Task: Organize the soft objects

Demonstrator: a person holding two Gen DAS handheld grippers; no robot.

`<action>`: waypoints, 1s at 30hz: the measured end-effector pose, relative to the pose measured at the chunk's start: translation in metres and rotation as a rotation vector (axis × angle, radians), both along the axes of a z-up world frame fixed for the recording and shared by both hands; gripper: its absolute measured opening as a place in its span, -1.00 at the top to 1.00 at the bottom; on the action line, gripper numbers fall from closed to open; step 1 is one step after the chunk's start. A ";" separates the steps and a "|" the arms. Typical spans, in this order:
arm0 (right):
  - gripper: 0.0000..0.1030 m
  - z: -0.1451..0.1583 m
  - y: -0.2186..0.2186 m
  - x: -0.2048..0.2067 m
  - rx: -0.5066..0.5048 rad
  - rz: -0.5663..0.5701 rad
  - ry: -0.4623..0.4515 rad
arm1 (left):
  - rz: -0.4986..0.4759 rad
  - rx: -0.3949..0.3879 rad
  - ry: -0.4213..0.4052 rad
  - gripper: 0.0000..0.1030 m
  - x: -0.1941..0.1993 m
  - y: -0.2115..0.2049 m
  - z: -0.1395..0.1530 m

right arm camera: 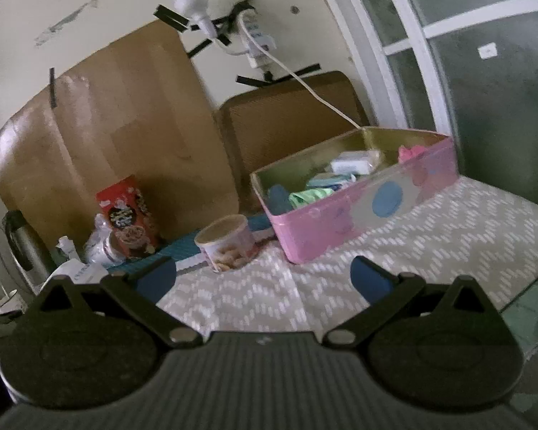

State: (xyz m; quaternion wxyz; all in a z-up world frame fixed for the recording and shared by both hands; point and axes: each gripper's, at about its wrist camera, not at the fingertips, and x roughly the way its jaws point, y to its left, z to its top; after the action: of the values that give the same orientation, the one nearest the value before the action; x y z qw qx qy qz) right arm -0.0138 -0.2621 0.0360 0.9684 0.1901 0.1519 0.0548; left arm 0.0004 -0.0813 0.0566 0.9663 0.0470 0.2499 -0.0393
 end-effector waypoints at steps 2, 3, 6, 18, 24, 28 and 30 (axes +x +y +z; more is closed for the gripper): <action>-1.00 0.001 -0.004 0.001 -0.001 -0.004 0.026 | 0.000 0.009 -0.004 -0.99 -0.003 -0.005 0.001; -1.00 0.001 -0.005 0.000 -0.004 -0.005 0.036 | 0.000 0.014 -0.005 -0.99 -0.004 -0.007 0.001; -1.00 0.000 -0.008 -0.004 -0.015 -0.008 0.033 | -0.007 0.016 0.005 -0.99 -0.007 -0.012 0.002; -1.00 0.004 -0.026 -0.030 -0.017 -0.047 -0.001 | -0.045 0.030 -0.006 -0.99 -0.031 -0.041 0.010; -1.00 0.007 -0.031 -0.045 -0.020 -0.042 -0.029 | -0.041 0.029 -0.006 -0.99 -0.046 -0.051 0.015; -1.00 0.007 -0.034 -0.056 -0.016 -0.029 -0.046 | -0.035 0.029 -0.013 -0.99 -0.059 -0.055 0.019; -1.00 0.008 -0.034 -0.063 -0.020 -0.019 -0.054 | -0.031 0.019 -0.010 -0.99 -0.067 -0.057 0.022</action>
State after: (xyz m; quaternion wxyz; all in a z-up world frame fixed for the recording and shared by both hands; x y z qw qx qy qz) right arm -0.0763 -0.2959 0.0439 0.9744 0.1804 0.1246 0.0494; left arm -0.0662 -0.1385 0.0789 0.9663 0.0604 0.2447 -0.0517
